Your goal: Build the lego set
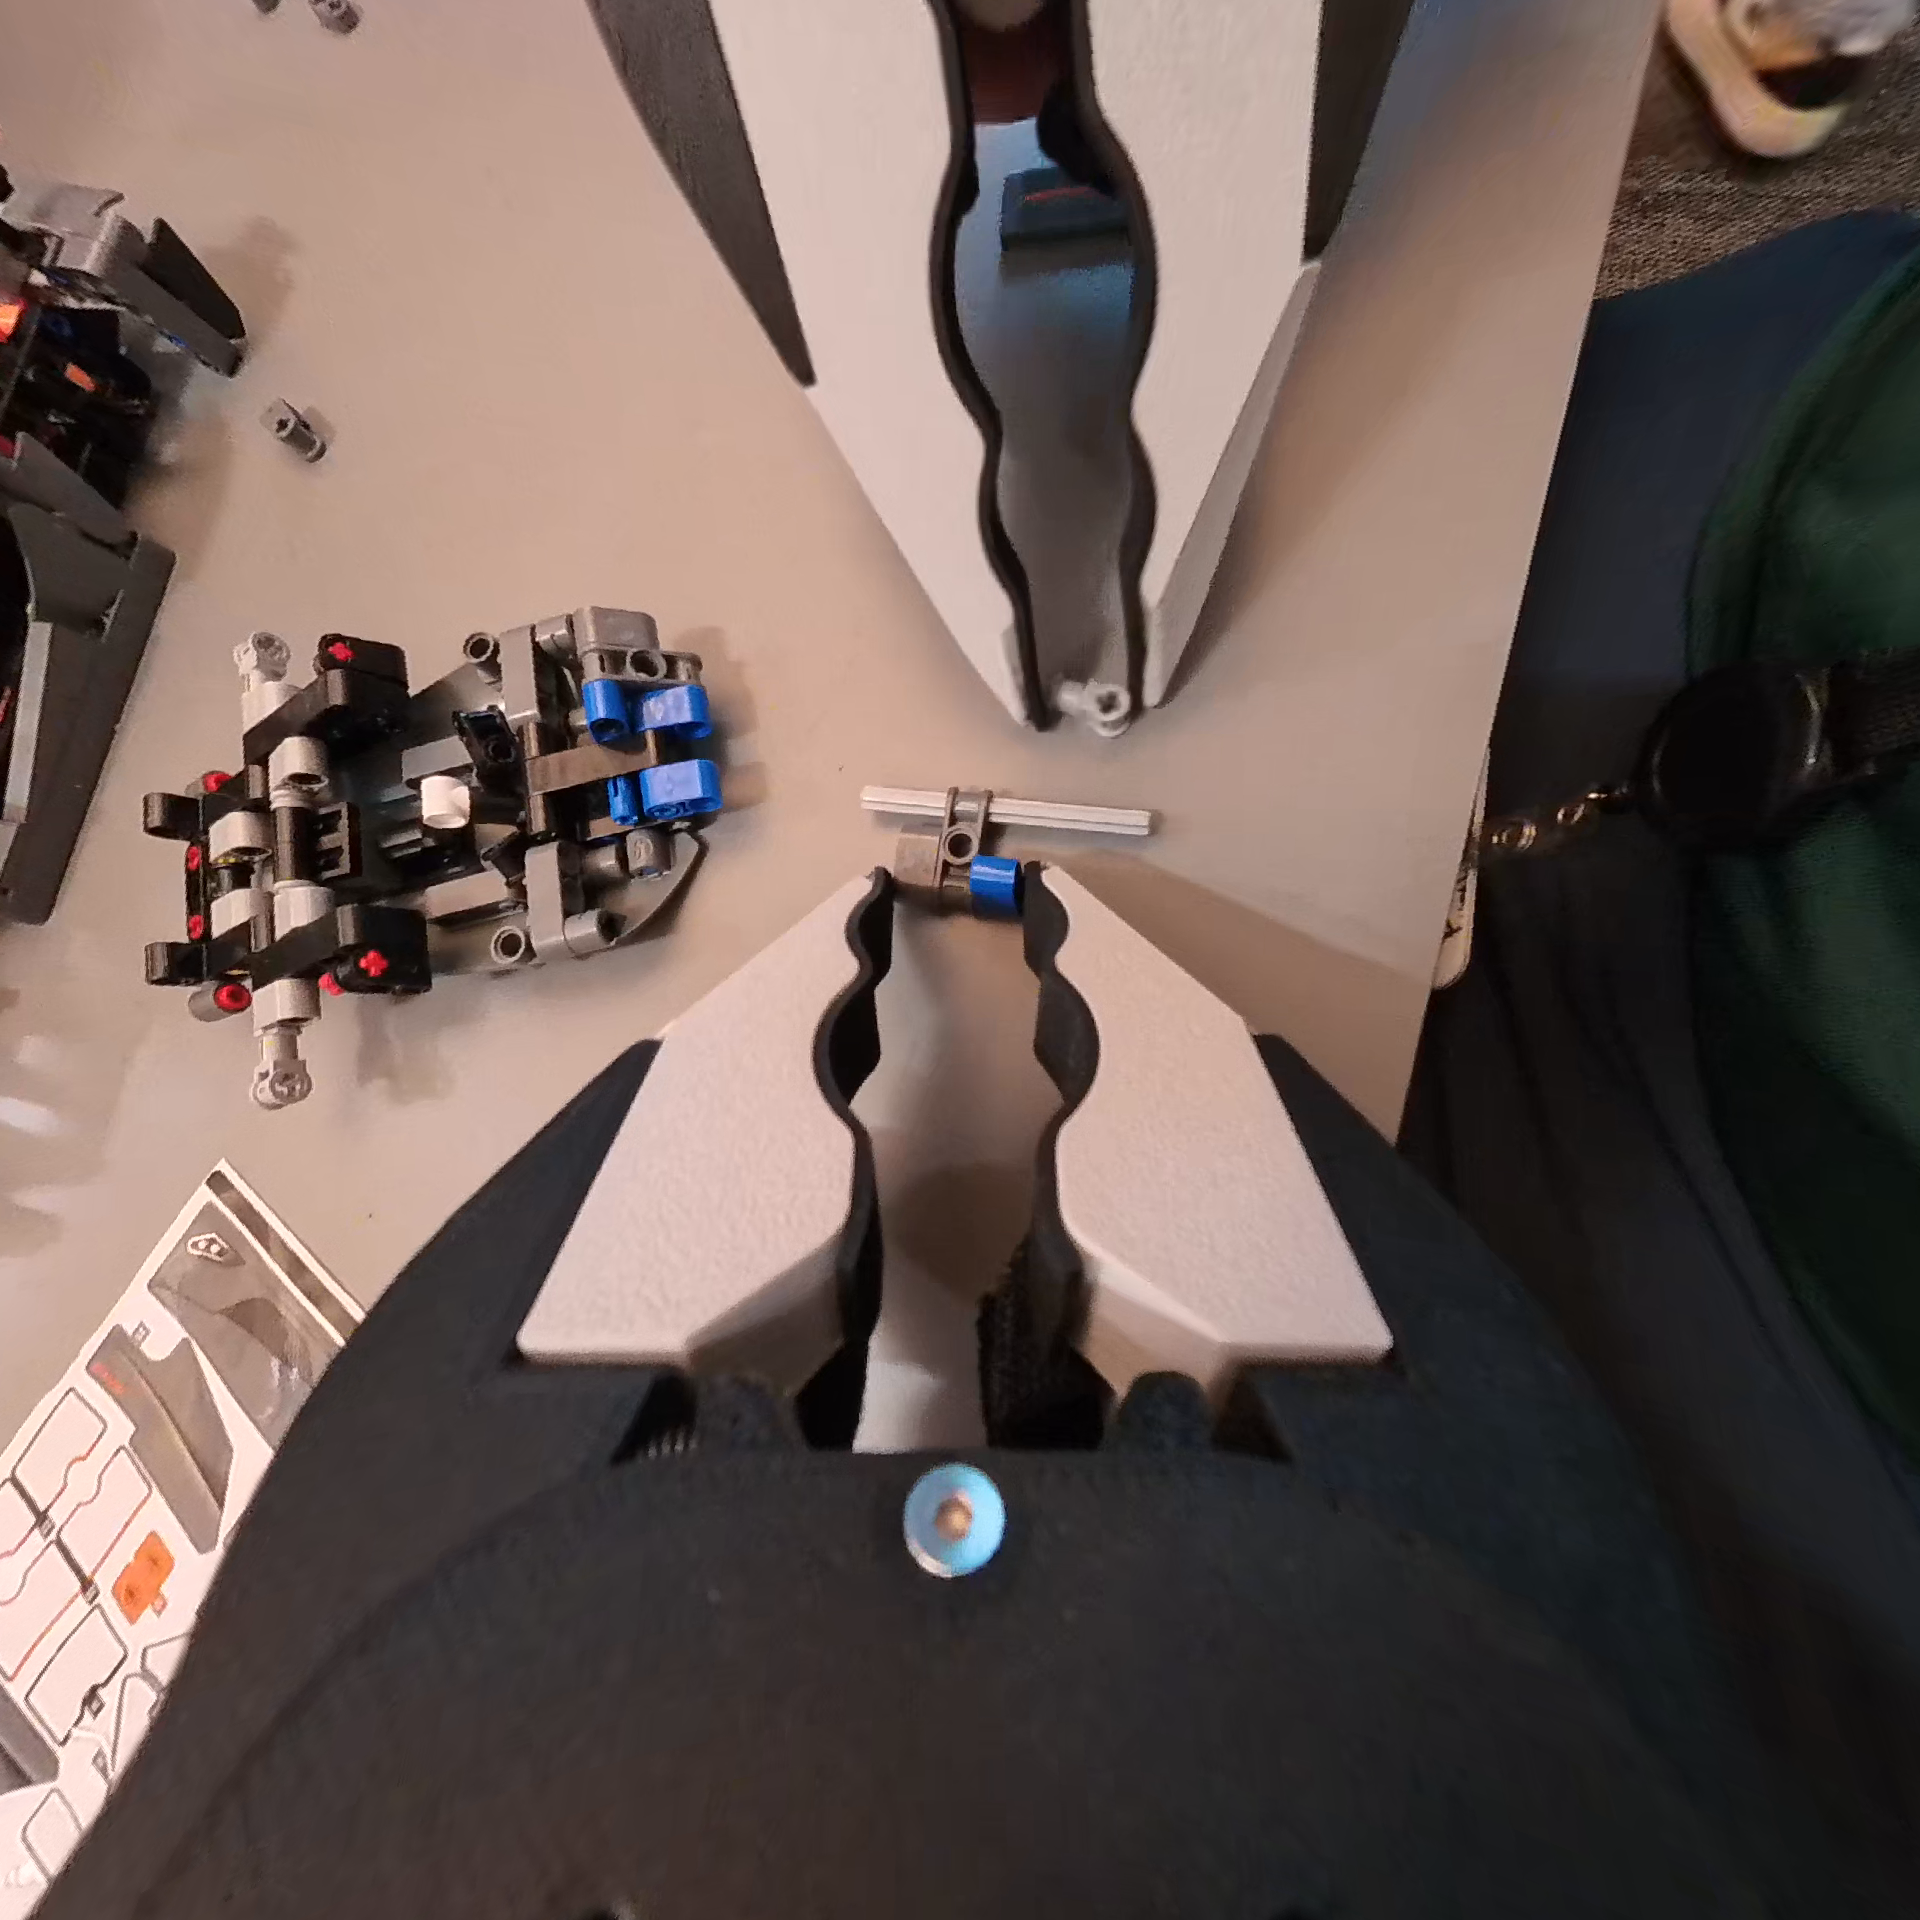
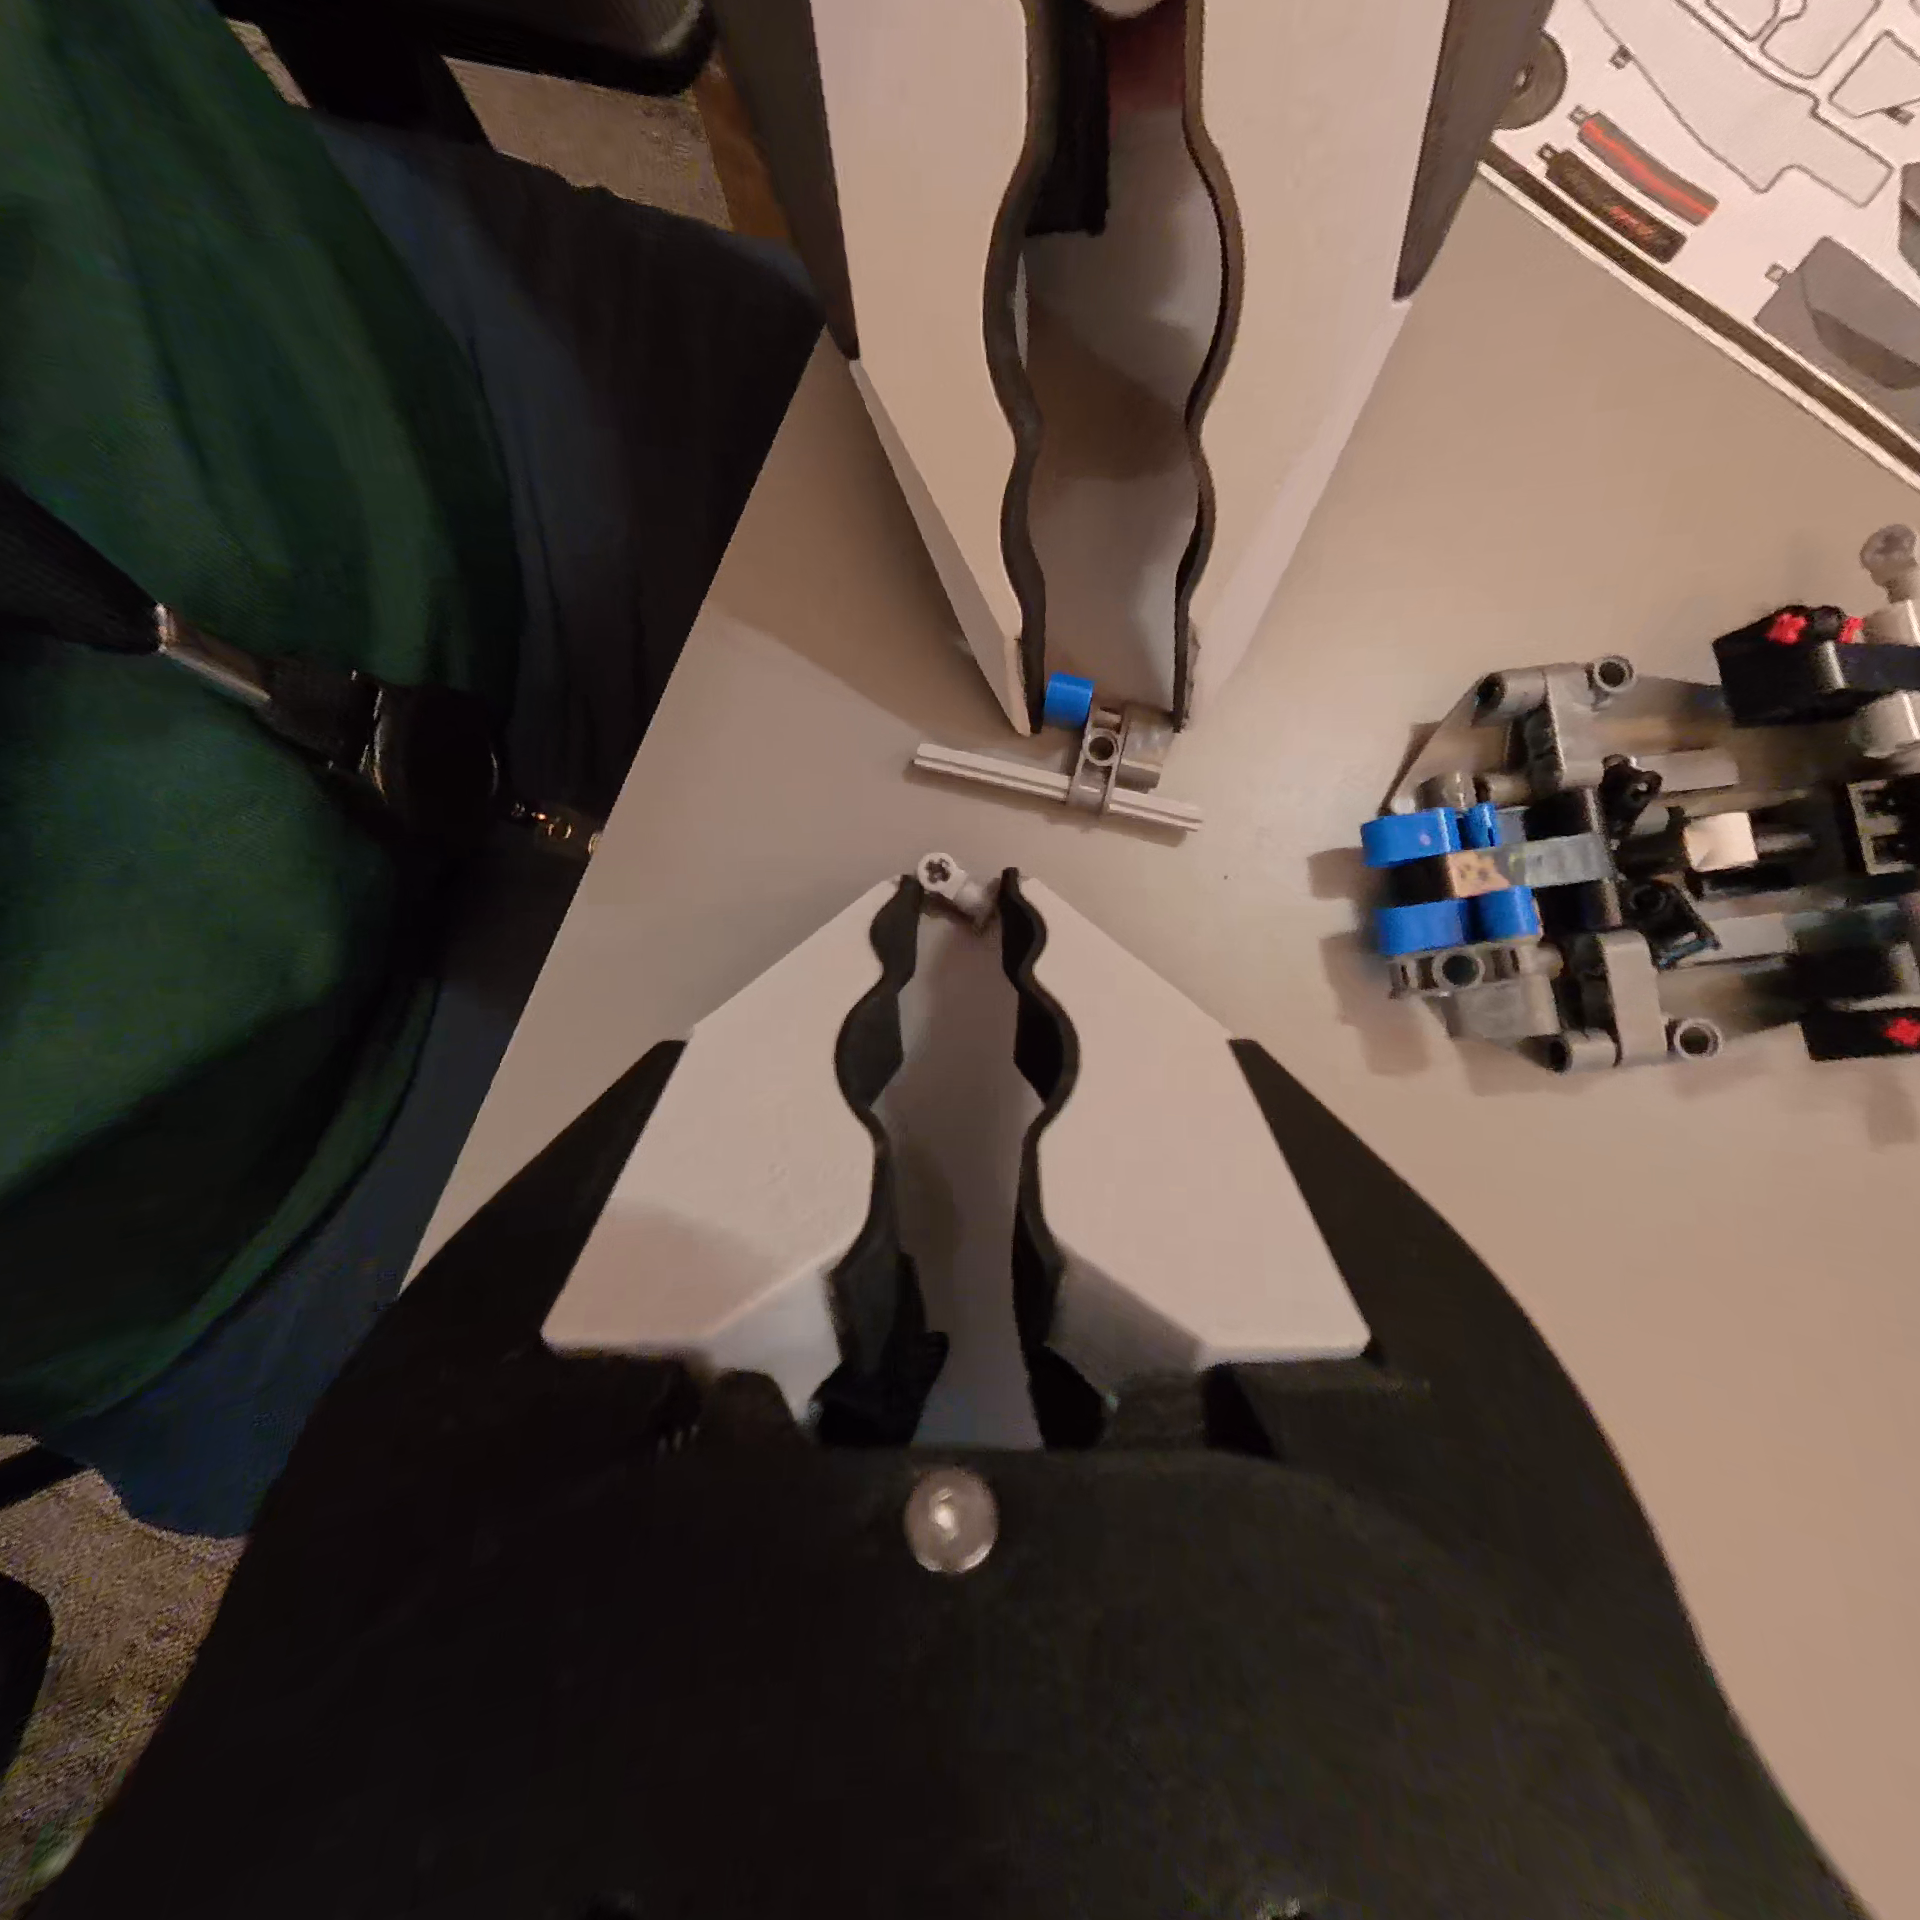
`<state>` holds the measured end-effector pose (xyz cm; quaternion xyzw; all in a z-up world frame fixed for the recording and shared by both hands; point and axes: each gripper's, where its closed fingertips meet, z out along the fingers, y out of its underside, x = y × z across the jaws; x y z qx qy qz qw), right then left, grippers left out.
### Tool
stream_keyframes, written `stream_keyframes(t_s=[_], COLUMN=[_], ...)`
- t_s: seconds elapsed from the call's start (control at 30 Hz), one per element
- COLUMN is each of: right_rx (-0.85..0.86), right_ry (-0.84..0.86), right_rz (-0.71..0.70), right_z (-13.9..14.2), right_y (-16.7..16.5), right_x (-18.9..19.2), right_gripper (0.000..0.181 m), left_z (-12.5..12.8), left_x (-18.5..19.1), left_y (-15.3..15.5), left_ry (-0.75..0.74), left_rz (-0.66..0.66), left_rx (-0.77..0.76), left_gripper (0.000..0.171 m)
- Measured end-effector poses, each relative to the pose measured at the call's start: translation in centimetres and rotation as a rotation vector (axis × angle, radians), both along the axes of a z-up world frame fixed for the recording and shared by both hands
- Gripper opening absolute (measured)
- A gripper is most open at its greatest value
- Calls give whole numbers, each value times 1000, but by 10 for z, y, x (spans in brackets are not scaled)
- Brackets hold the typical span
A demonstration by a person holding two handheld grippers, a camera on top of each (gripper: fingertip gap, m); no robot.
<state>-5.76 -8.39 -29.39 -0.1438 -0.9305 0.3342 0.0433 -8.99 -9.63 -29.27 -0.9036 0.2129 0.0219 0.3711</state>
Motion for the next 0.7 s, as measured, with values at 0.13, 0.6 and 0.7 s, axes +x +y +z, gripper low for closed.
stream_keyframes(t_s=[0.13, 0.6, 0.7], right_rx=[9, -153, -198], right_ry=[-11, -164, -195], right_rz=[13, -215, -257], right_z=[0, 9, 12], right_y=[2, 6, 7], right_x=[-1, 2, 1], right_gripper=[5, 5, 5], left_z=[0, 7, 15], left_x=[-2, -5, -8], left_y=[-2, 7, 9], left_ry=[10, 50, 67], left_rz=[9, 75, 89], left_rx=[-3, 96, 131], left_gripper=[23, 23, 23])
